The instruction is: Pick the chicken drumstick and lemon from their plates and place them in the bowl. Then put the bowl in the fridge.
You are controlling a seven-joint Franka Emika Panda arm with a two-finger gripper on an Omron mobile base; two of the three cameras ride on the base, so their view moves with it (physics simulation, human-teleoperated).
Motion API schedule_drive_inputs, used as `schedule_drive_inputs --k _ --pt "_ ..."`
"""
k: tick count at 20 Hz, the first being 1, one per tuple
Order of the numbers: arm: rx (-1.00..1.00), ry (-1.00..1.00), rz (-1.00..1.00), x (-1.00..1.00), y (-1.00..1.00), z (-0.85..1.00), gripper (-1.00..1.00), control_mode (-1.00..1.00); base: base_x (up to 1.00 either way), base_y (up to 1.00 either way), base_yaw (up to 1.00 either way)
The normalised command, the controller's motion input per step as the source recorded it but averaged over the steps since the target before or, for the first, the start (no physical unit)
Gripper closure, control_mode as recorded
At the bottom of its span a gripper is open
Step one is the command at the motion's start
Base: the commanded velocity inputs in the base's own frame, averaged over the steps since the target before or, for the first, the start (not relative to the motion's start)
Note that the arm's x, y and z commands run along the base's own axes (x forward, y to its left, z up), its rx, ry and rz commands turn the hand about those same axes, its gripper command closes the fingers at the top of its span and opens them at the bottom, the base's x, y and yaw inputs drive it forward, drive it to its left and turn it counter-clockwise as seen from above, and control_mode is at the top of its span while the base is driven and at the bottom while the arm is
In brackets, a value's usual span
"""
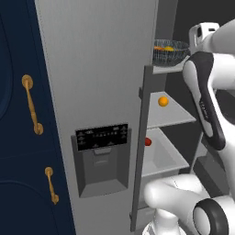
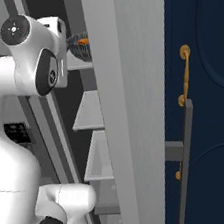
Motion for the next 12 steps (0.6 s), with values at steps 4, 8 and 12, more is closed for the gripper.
schedule_drive_inputs --k 4,8,12 --pt "0.15 0.13 -0.09 -1.00 0.20 0.00 -1.00 -1.00 0.00 0.00 0.00" --pt "0.13 0.15 -0.07 -1.00 0.01 0.00 -1.00 -1.00 0.00 0.00 0.00" --pt "0.07 0.14 -0.08 -1.00 0.08 -0.11 -1.00 -1.00 0.00 0.00 0.00"
